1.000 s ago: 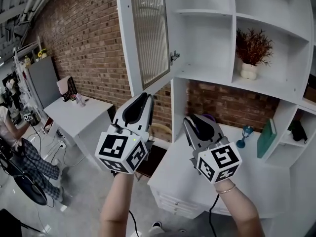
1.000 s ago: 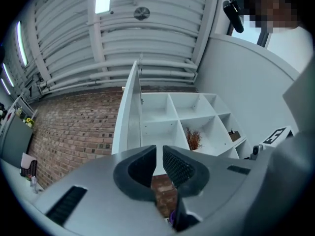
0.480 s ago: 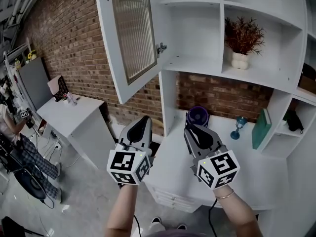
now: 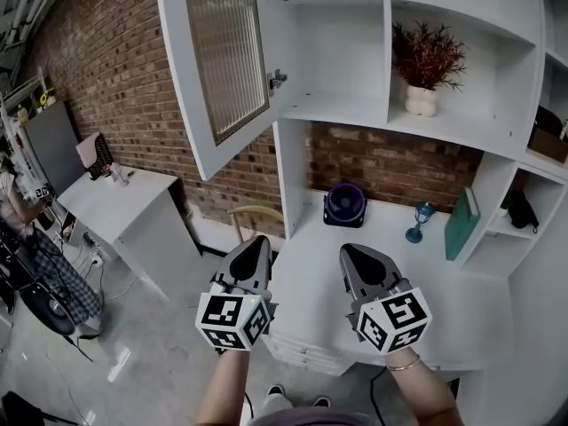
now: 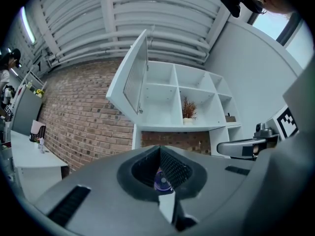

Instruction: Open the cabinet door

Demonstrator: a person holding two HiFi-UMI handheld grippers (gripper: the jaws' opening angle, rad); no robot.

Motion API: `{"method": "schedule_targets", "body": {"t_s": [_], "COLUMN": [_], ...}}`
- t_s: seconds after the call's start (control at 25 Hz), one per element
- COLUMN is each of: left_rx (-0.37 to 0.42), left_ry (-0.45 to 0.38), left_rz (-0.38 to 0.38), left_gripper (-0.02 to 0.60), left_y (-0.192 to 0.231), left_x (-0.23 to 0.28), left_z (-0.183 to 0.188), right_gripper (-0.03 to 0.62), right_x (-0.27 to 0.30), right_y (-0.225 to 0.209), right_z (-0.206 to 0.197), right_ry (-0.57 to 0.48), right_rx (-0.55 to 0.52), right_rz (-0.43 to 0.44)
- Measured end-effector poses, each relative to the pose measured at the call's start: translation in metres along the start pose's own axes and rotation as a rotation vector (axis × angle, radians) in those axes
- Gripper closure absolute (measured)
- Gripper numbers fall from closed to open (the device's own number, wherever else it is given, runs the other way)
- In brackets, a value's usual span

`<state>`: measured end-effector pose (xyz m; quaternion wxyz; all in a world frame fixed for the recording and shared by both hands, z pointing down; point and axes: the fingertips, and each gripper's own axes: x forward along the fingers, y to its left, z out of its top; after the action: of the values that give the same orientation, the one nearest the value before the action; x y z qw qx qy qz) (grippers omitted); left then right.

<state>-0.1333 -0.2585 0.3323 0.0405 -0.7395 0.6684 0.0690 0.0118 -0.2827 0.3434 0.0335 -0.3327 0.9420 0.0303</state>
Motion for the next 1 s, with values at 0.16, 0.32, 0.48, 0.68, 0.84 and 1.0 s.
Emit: {"method": "schedule_targets", "body": {"t_s": [0.16,0.32,0.48,0.68,0.84,1.0], "left_rx": [-0.002,-0.007,-0.006,-0.023,-0.039,-0.054], "left_ry": [0.023,0.036,0.049,0.076,0.095,0.134], "left_rz": [0.000,-0.002,-0.005,-0.010,-0.011,-0.017], "left_gripper": [0.580,0.580,0.580,0.580,0.580,0.580], "left_y": [-0.007,-0.013,-0.018,-0.023,-0.026,-0.030], "left_x": [-0.005,-0.008,-0.011,-0.015,-0.022,-0.028], "left_z": [-0.013,-0.020,-0.028,-0.046,-0.059,-0.078], "right_gripper": [0.589,0.589,0.591,0.591,0.591,0.591], "right_x": [-0.012,-0.022,-0.031,-0.038,-0.044,-0.050], "right_y": [-0.005,-0.008,-0.011,-0.013,-0.014,-0.018], "right_z": [-0.013,-0.024,-0.034,-0.052,-0.068,-0.086], "right_ry": [0.023,0.044,0.065,0.098,0.143,0.182], "right_rx": [0.020,0.036,0.049,0.079,0.093,0.104], "right_rz": [-0.017,-0.026,-0.038,-0.056,-0.071,-0.087]}}
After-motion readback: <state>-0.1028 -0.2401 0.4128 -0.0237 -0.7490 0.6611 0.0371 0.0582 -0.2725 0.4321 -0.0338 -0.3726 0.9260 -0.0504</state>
